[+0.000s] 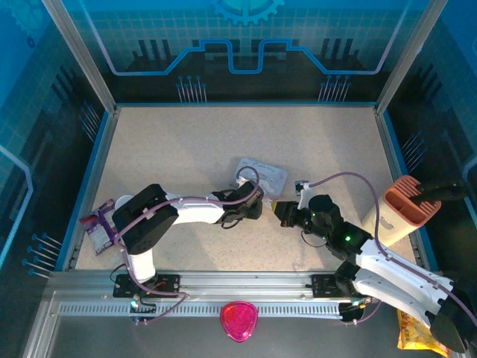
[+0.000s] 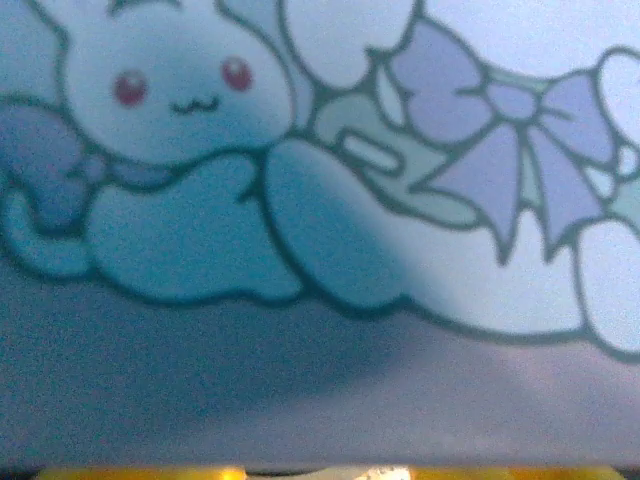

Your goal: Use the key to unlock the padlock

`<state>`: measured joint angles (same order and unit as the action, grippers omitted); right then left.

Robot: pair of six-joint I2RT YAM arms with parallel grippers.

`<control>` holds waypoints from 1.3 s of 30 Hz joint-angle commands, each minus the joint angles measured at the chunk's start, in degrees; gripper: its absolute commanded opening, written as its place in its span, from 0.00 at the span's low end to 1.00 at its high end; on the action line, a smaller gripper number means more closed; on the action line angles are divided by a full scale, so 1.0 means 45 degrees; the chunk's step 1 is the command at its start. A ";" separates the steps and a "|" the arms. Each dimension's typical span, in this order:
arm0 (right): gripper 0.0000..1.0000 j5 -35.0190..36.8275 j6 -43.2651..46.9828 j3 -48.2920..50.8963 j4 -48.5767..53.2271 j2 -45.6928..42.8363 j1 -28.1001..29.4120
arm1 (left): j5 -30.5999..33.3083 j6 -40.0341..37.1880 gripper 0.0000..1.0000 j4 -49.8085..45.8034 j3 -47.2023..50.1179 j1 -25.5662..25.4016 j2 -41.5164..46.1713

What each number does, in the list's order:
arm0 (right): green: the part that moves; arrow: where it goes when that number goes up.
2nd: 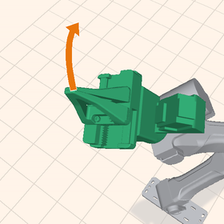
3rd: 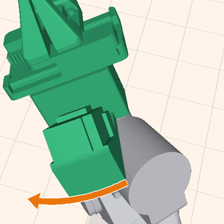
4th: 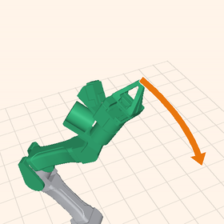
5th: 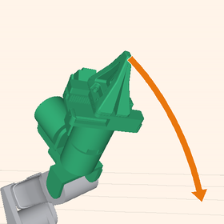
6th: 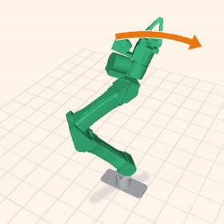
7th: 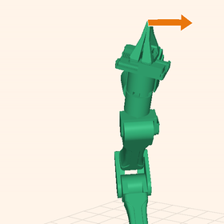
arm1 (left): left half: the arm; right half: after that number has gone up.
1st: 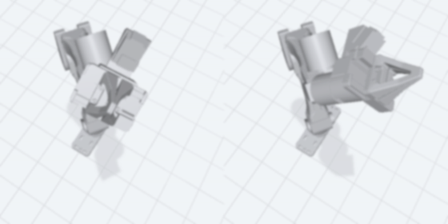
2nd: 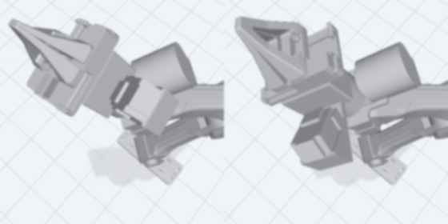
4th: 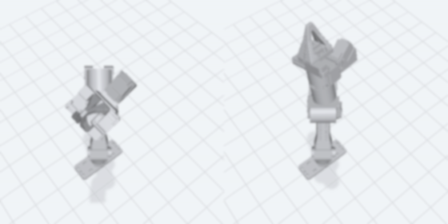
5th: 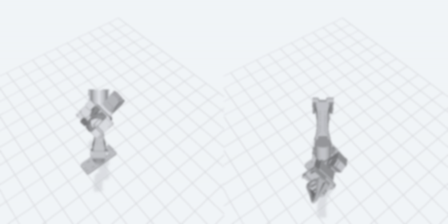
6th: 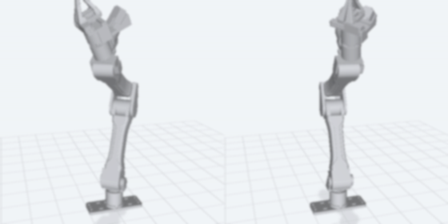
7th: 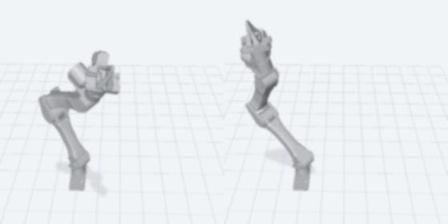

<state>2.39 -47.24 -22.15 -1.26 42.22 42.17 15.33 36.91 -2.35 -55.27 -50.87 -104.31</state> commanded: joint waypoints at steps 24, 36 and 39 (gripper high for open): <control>0.00 0.2668 -0.0266 0.2301 -0.2171 0.1691 0.2524 | -0.1818 0.1863 0.23 -0.2370 -0.1450 -0.0082 0.0993; 0.00 0.4500 0.0187 0.3298 -0.5546 0.3131 0.3294 | -0.3502 0.3927 0.14 -0.2340 -0.1310 0.0412 0.1448; 0.00 0.4456 0.0321 0.3580 -0.6442 0.3385 0.3323 | -0.4003 0.4591 0.14 -0.1883 -0.1002 0.0609 0.1695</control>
<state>19.55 -47.46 -7.64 -23.20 56.62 56.31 1.56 53.25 -13.26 -60.45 -48.95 -100.44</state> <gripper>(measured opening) 0.060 0.302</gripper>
